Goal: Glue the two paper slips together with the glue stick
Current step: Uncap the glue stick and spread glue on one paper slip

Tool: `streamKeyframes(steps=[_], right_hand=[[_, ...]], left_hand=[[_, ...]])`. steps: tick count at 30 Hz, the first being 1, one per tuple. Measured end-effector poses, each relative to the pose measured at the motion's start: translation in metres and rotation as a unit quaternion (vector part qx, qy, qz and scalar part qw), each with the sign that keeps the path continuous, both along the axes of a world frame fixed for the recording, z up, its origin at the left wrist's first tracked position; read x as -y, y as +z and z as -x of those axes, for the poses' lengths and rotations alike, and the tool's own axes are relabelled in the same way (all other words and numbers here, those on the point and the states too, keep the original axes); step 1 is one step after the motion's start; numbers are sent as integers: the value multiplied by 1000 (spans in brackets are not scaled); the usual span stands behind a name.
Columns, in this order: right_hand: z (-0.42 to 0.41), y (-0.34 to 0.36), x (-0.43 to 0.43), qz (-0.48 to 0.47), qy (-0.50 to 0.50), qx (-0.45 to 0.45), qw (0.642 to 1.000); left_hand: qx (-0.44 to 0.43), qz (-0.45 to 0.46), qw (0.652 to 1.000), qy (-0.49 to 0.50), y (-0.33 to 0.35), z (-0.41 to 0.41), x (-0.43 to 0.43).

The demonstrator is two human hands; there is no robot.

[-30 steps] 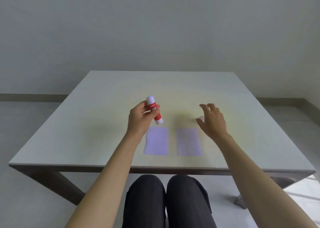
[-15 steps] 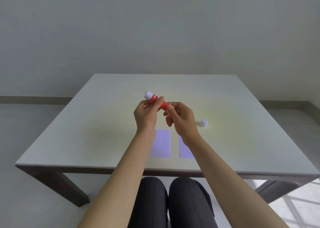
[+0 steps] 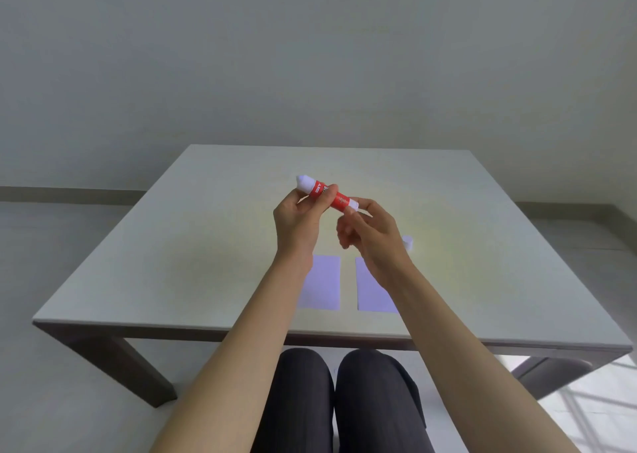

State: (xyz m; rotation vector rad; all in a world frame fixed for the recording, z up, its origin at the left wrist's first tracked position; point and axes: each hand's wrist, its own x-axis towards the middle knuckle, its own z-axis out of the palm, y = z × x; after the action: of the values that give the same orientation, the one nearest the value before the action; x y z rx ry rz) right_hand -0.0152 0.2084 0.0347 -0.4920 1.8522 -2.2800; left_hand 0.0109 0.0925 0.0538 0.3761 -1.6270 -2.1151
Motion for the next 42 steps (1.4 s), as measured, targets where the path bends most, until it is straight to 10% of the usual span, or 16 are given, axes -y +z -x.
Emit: streamKeyframes(steps=[6,12,24,33,35,39,42], right_hand=[[6,9,-1,-37,65,243,967],[-2,-2,4,-4,8,21,1000],[-7,-7,7,24,124,398,909],[-8,-18,3,117,68,276,952],[-4,-23,-7,112,-14,271,956],[-4,-35,-21,-92,-85,145,981],[-9,-44,-2,-197,-97,70,973]], left_hand=[[-33,6,998,-46,2,-7,1],[-44,-33,998,-11,-3,-6,5],[-73,-34,973,-218,-34,0,15],[7,176,943,-284,-34,-5,33],[51,279,917,-280,-36,-8,53],[252,530,743,-320,-51,-20,93],[249,557,720,-331,-68,-18,93]])
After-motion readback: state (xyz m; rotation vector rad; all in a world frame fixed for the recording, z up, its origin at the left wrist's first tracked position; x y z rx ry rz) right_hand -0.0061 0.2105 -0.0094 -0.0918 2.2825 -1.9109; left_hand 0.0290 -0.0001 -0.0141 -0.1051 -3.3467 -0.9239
